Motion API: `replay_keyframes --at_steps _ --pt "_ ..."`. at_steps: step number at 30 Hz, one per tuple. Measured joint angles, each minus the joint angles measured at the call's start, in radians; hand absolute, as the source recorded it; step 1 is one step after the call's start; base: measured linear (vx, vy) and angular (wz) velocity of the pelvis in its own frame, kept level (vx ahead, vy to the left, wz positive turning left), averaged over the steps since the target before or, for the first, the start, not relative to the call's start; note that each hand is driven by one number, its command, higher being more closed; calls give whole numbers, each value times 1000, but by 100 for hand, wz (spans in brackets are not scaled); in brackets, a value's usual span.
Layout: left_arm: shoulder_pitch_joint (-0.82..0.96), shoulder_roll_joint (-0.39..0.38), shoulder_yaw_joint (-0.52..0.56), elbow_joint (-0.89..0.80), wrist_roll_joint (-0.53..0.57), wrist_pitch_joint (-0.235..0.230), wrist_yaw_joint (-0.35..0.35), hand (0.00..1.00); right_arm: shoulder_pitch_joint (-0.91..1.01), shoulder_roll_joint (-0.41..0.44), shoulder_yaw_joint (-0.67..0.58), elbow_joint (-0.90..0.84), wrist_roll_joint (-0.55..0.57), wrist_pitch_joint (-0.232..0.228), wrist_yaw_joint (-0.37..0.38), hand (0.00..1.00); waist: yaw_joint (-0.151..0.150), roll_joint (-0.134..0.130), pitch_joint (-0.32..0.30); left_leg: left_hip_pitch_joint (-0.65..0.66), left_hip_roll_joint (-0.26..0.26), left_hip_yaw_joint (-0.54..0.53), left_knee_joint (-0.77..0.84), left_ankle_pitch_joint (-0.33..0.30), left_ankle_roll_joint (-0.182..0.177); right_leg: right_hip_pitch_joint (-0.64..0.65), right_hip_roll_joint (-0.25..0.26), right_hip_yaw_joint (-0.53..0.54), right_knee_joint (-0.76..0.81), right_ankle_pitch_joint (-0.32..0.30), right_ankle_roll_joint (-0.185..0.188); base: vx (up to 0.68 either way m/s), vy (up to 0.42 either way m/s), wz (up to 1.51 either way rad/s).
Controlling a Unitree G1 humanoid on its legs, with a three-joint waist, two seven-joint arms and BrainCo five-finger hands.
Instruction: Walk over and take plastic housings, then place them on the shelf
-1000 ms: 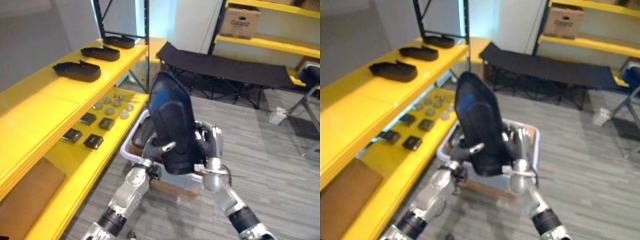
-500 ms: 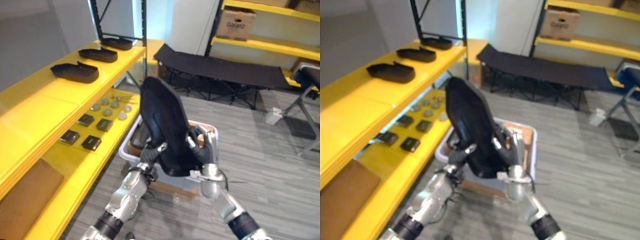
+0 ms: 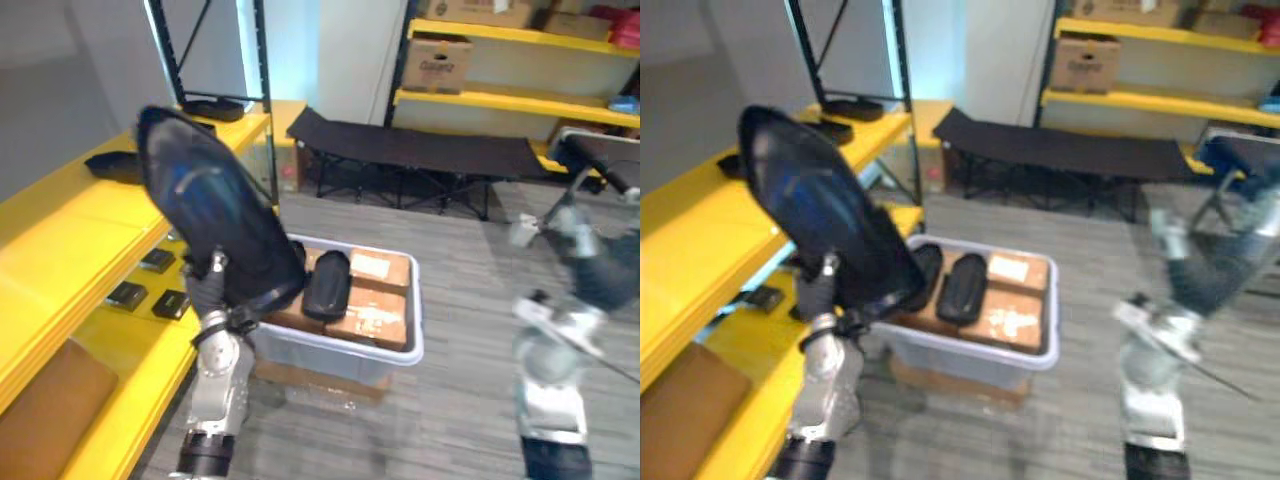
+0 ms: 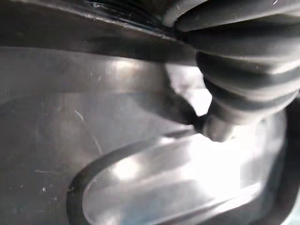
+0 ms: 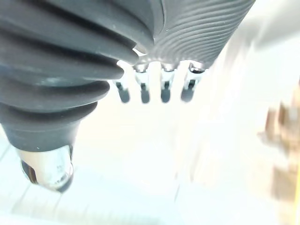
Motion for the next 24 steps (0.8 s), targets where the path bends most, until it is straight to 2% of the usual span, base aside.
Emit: replay_keyframes --at_steps 2,3,5,6,9,12,15,18,21,23,24 --pt "30 1 -1 -94 82 -26 -2 100 42 5 -40 0 48 12 46 0 -16 2 -1 -3 -1 1 0 -3 -3 -1 0 0 -5 -1 2 0 0 0" --pt "43 -2 -9 -140 122 -53 -17 100 80 18 -57 0 80 21 69 0 -20 5 -3 -8 0 4 0 -4 -3 -8 0 3 -5 -1 3 18 11 -9" --pt "71 -2 -30 -192 149 -93 -67 100 141 60 -67 7 148 41 102 0 -28 12 -7 -15 1 14 0 -4 -3 -21 1 13 -5 0 3 28 6 -13" --pt "107 -3 -51 -214 147 -120 -114 100 184 108 -63 38 185 51 113 0 -40 17 -10 -15 2 20 0 -4 -3 -25 2 20 -5 1 3 35 0 -16" --pt "201 -4 -141 -225 134 -134 -207 100 320 244 -36 138 267 65 118 0 -47 30 -5 -18 3 30 0 -11 -3 -34 3 28 -7 0 4 40 1 -11" --pt "277 -4 -173 -199 87 -134 -258 100 402 308 17 252 298 86 132 0 -61 44 0 -28 8 55 0 -23 -10 -59 6 54 -12 2 9 34 8 -23" --pt "292 -4 -162 -150 23 -138 -253 100 416 326 19 357 301 85 141 0 -69 49 1 -32 8 57 0 -24 -11 -59 7 55 -20 10 11 47 -6 -7" --pt "296 -3 -115 -143 25 -166 -198 100 402 326 33 377 316 82 193 0 -64 49 3 -33 6 49 1 -24 -10 -51 9 48 -24 17 15 55 2 5" --pt "291 -3 -59 -167 31 -178 -120 100 357 318 55 376 395 82 283 0 -50 40 16 -42 -2 10 1 -24 -10 -30 2 5 -29 16 16 36 2 39" --pt "294 -4 1 -221 63 -177 -62 100 316 297 106 376 429 97 354 0 -17 39 33 -60 -15 -53 1 -20 -5 -1 -8 -62 -37 14 21 24 15 81" --pt "295 -5 24 -240 73 -177 -50 100 299 292 124 376 431 101 363 0 -9 39 35 -68 -20 -72 1 -17 -1 5 -10 -80 -37 13 23 16 10 92"
